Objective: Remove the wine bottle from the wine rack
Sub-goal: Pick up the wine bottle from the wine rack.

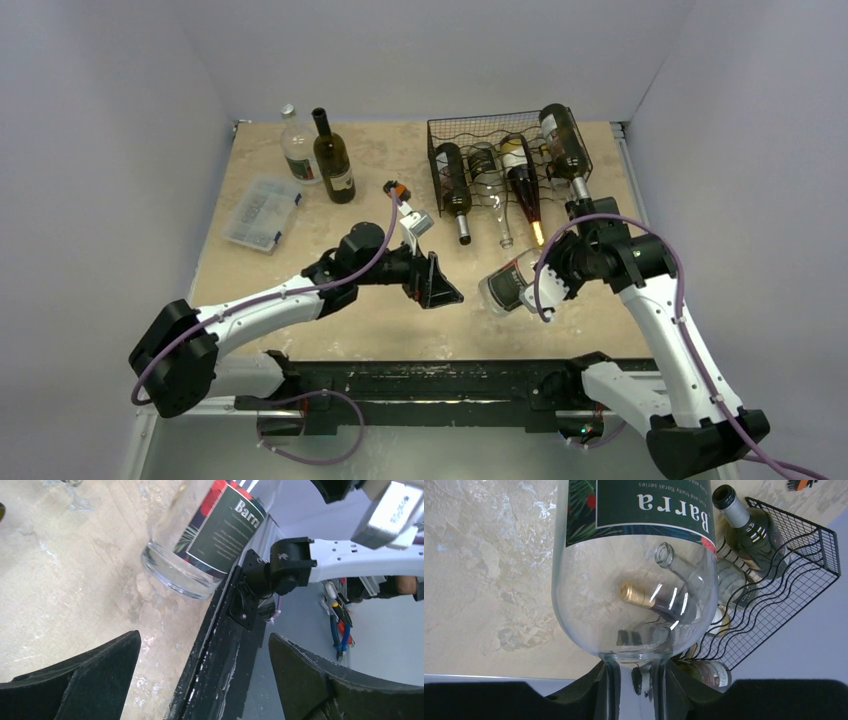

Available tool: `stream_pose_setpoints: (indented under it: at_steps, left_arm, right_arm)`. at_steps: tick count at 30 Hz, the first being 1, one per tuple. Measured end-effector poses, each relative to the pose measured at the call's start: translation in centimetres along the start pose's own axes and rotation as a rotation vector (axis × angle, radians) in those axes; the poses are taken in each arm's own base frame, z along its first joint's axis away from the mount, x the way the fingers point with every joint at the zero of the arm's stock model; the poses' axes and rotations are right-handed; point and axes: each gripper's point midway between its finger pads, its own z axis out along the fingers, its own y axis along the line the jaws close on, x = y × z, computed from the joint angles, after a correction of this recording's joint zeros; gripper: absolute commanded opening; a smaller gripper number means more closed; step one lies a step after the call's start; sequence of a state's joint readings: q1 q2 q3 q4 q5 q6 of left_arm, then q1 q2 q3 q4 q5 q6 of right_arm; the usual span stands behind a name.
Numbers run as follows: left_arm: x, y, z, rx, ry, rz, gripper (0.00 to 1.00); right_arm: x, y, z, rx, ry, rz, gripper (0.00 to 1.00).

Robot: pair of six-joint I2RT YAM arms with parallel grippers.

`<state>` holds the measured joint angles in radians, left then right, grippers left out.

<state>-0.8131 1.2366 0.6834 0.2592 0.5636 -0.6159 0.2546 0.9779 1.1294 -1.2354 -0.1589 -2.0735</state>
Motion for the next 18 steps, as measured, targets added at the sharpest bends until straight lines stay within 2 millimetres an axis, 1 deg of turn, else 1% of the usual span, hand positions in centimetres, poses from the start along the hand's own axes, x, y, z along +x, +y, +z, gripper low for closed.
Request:
stream_pose_setpoints:
  at_steps: [1, 5, 10, 15, 18]
  left_arm:
    - [0.0, 0.4, 0.2, -0.012, -0.004, -0.002, 1.0]
    - [-0.6, 0.8, 0.3, -0.038, -0.034, 0.005, 1.0]
    - [-0.9, 1.2, -0.1, -0.069, -0.071, 0.012, 1.0]
    - [-0.3, 1.5, -0.9, -0.089, -0.092, 0.015, 1.0]
    - [0.3, 1.5, -0.9, -0.09, -0.086, 0.022, 1.0]
  right_arm:
    - [0.0, 0.1, -0.1, 0.003, 0.01, -0.008, 0.0]
    - [-0.1, 0.5, -0.2, 0.006, 0.047, -0.033, 0.0]
    - [0.0, 1.2, 0.1, 0.005, 0.078, -0.044, 0.0]
    - [-0.4, 1.9, 0.7, -0.008, 0.065, -0.044, 0.0]
    - [-0.7, 1.8, 0.9, -0.003, 0.05, -0.044, 0.0]
